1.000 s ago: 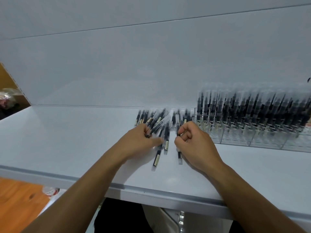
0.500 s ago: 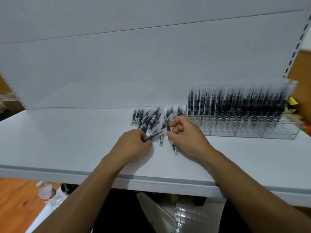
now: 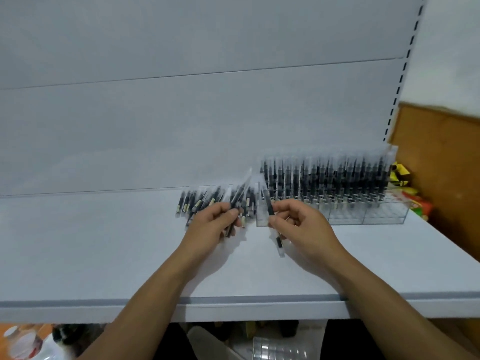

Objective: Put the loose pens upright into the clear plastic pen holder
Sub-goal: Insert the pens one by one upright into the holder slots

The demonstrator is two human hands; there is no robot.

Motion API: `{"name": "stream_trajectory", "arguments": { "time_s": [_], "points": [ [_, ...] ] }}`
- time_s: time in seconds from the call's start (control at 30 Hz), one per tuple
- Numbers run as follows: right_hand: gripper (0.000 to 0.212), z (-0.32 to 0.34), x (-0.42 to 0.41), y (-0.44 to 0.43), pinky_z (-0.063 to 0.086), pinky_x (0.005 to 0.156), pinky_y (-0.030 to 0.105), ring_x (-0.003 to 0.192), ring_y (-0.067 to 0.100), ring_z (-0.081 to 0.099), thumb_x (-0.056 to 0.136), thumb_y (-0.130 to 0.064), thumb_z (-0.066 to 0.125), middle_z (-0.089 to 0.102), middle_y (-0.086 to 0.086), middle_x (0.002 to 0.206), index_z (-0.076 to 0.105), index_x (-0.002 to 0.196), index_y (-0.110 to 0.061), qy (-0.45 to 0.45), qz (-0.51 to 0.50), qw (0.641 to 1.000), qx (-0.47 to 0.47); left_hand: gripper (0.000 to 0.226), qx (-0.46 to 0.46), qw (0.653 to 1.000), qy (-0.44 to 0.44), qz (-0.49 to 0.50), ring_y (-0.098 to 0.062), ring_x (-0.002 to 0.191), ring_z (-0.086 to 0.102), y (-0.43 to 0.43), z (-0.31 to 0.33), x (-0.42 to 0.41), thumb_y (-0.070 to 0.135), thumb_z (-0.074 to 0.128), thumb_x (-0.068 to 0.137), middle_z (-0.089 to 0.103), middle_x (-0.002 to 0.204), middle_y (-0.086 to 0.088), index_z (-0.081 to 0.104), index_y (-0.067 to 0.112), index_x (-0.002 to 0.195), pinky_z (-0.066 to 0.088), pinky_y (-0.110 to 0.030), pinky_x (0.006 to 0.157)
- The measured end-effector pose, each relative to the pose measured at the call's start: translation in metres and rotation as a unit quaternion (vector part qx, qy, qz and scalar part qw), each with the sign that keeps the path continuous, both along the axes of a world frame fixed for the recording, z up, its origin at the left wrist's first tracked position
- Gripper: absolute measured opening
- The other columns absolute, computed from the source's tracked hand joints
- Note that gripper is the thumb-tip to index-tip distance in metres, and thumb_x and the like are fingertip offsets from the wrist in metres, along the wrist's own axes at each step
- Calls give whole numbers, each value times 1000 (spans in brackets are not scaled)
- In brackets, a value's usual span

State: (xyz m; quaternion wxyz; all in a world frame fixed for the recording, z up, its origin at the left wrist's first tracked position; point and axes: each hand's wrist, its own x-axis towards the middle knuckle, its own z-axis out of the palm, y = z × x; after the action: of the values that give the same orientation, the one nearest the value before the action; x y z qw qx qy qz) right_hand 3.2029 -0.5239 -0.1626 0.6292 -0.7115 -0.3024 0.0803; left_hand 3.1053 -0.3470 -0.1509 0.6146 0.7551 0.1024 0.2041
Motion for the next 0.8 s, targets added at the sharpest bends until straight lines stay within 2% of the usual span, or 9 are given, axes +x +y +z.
{"name": "stream_trajectory", "arguments": {
  "time_s": [0.1,0.2,0.3,0.47,0.57,0.63,0.7,0.73,0.8],
  "points": [
    [15,5,8,-25,50,63,13,67,4,58,89,-13,68,64,3,81,65,98,-24,-14,-24,1000,8,16,-42,998,-22,-41,-10,66,54,-24,2,25,20,57,96,68,77,3,70,22,87,39,-19,57],
    [15,5,18,-49,47,60,16,66,9,54,90,-11,67,61,6,79,61,96,-23,-28,-75,997,16,20,-68,995,-37,-66,-12,66,54,-51,1,52,19,59,95,67,75,2,71,27,81,38,-22,59],
    [13,3,28,-72,48,62,23,73,18,57,90,-12,67,64,16,85,60,96,-22,-33,-125,991,26,11,-129,987,-44,-86,-10,62,53,-80,0,76,17,60,93,66,71,2,70,16,89,37,-27,62],
    [9,8,54,-116,44,54,15,70,22,60,90,-13,67,65,21,84,61,93,-19,-67,-213,974,41,9,-211,968,-48,-123,-8,55,50,-124,-3,101,7,58,93,60,65,0,66,5,90,42,-15,52],
    [7,17,74,-138,48,59,21,78,32,61,90,-16,67,65,23,90,63,96,-15,-73,-263,960,57,8,-234,959,-34,-159,-7,55,50,-143,-3,112,5,58,93,59,65,-1,66,4,91,43,-15,52],
    [5,25,87,-146,50,62,33,78,35,60,91,-16,67,65,24,90,63,91,-17,-81,-287,952,72,8,-234,955,-27,-179,-8,56,50,-150,-4,119,5,58,93,59,66,-2,65,3,91,43,-16,53],
    [9,34,100,-151,52,66,43,78,38,61,91,-15,67,65,23,87,61,87,-21,-95,-310,943,81,7,-230,952,-25,-202,-10,61,51,-151,-8,122,4,58,92,60,69,-4,65,3,91,43,-17,56],
    [11,38,107,-153,52,67,43,78,37,62,92,-14,66,65,18,84,60,87,-22,-101,-318,939,83,7,-233,949,-27,-209,-11,62,52,-150,-11,122,5,58,92,60,70,-4,65,4,90,43,-17,58],
    [13,41,121,-157,53,67,38,76,23,66,92,-14,65,64,5,78,60,87,-24,-110,-331,934,74,7,-252,945,-34,-207,-10,63,53,-146,-16,124,7,60,90,62,70,-2,67,6,89,44,-18,58]
  ]
}}
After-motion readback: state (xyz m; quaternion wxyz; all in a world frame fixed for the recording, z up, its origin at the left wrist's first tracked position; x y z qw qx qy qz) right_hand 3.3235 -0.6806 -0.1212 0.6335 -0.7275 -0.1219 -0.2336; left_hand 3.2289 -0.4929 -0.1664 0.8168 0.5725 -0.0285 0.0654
